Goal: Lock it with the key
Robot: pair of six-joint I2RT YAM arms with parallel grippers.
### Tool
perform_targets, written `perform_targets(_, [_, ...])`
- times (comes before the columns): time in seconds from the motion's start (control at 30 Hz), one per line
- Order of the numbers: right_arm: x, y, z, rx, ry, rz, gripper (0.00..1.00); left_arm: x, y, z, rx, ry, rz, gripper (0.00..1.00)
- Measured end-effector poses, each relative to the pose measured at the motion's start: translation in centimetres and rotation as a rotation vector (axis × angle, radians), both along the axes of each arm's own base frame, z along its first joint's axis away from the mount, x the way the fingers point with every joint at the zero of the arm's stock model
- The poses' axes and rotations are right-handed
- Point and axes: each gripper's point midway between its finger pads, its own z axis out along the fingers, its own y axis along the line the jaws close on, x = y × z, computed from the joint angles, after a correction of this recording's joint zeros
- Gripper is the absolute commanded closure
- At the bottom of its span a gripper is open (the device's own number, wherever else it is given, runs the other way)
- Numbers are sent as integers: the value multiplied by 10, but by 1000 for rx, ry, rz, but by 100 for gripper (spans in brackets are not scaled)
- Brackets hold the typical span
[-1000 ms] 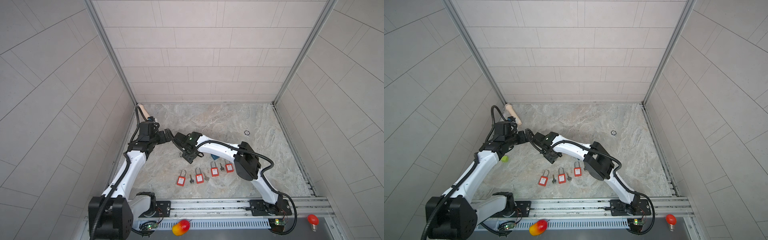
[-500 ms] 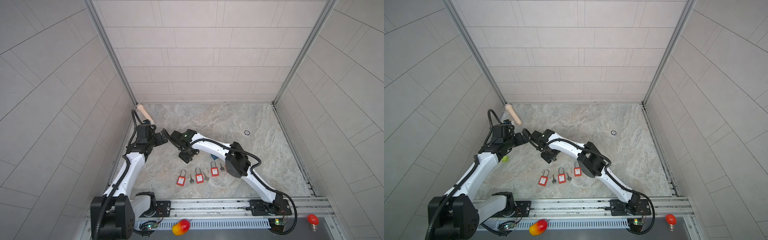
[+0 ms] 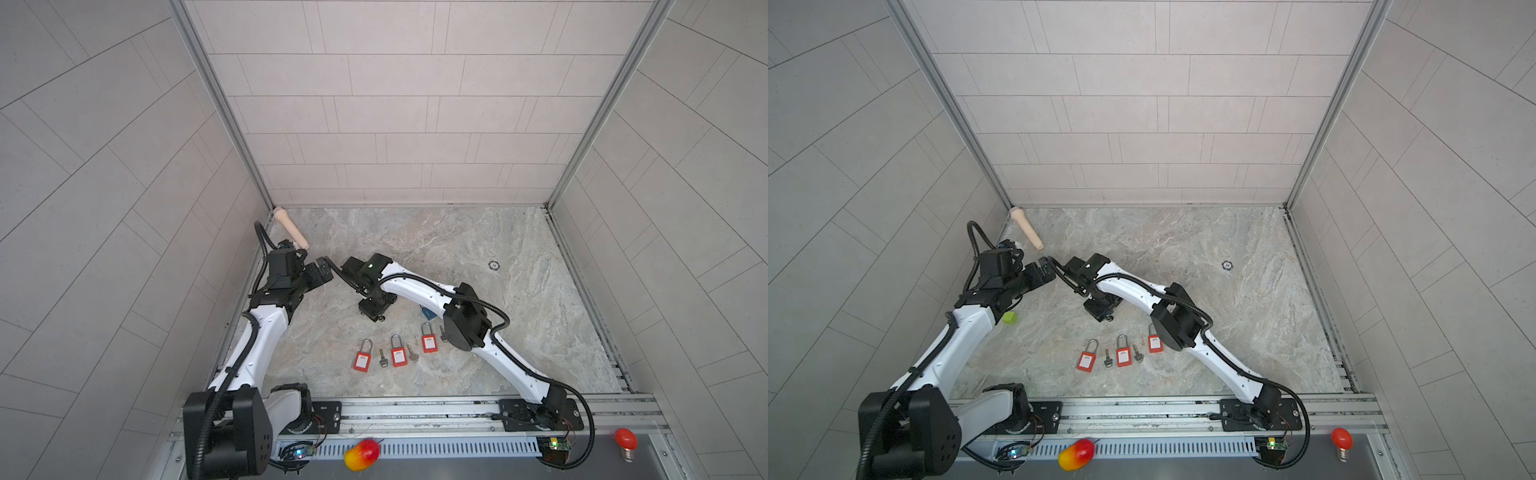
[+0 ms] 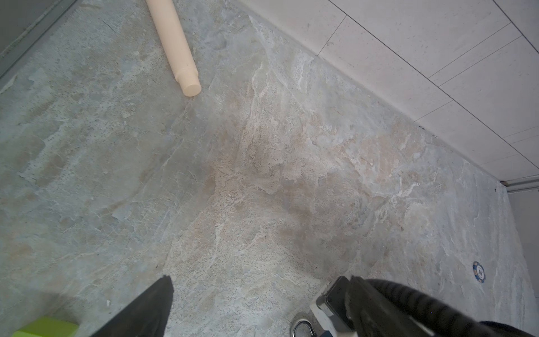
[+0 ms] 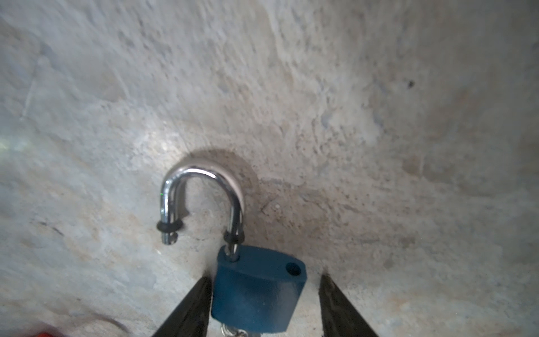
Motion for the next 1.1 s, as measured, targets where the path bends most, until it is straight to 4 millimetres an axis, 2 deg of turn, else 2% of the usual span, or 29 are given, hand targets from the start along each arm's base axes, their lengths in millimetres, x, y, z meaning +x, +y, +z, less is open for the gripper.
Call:
perform_targets(0.23, [-1,-1,0,-5,2,9,50,0,-3,-1,-3,3,-19,0])
perform_targets(0.47, [-1,-3,0,-11,10,3,66,-3,-10,-2,-16,8,-63,1])
perform_targets(0.57, [0,-8,1,-6,6,7,68,-4,-15,-2,-24,9,-93,5])
perform_targets(0.7, [-5,-27,10,-6,7,38,69,-5,-23,-1,-48,3,-140,19])
perform_targets(0.77, [-3,-36,27,13,-14,67,69,-6,-31,2,-72,-4,-178,28])
perform_targets(0.83, [0,-43,52,48,-52,101,69,-8,-38,4,-97,-11,-214,33])
perform_targets(1.0, [3,-65,124,163,-169,188,70,-14,-58,14,-161,-36,-308,34])
perform_targets(1.1, [2,-78,155,224,-209,222,70,-22,-78,28,-181,-92,-400,34])
